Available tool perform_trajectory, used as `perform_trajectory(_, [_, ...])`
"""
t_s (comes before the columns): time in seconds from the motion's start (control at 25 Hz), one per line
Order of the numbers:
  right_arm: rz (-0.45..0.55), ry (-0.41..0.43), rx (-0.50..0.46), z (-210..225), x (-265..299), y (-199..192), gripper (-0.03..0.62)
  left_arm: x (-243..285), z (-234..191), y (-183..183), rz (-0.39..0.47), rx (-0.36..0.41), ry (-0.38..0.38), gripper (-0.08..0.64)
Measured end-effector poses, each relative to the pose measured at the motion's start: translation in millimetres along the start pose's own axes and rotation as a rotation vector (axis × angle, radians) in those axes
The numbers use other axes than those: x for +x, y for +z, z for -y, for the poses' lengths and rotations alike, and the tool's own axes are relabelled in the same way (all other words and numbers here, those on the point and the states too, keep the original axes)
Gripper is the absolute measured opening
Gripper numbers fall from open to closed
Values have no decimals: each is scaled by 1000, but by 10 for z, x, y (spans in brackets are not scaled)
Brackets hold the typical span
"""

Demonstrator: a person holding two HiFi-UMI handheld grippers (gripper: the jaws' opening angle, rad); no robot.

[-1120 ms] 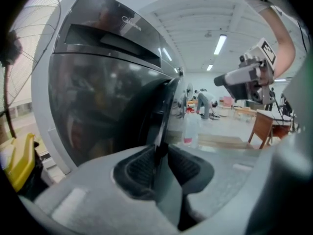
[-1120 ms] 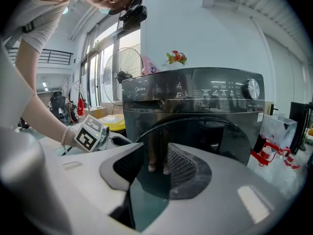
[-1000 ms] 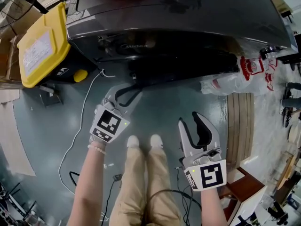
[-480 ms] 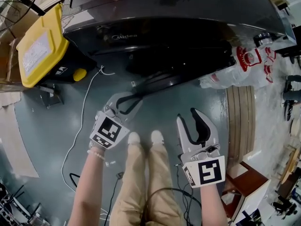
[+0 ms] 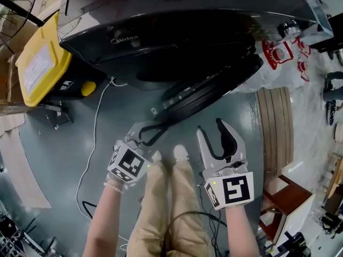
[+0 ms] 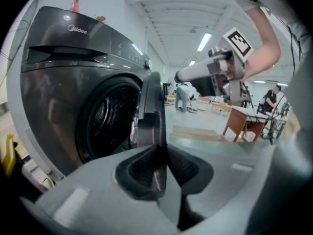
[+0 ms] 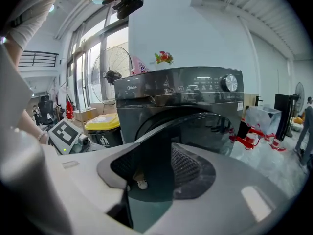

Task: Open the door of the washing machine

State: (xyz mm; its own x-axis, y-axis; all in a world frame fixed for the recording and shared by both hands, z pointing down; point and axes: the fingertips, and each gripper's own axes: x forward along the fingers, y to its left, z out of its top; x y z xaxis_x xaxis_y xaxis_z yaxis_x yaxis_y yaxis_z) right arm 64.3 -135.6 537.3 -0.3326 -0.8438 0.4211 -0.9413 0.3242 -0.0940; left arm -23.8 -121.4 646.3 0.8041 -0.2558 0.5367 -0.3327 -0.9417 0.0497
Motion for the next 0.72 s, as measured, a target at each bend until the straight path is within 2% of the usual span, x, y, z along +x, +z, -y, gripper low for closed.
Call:
perform_trajectory(0.28, [12, -39, 68, 77, -114, -2, 204, 101, 411, 37, -21, 17, -95, 60])
perform_trajectory(0.4, [21, -62, 89, 51, -156, 13, 204, 113, 591, 48, -41, 59, -141, 65])
perform_trajectory(0.52, [16, -109, 125, 80, -193, -30, 204, 130, 761, 96, -44, 92, -187, 72])
perform_trajectory(0.72, [-3, -206, 149, 244, -310, -149, 204, 109, 955, 278, 10, 86, -244, 54])
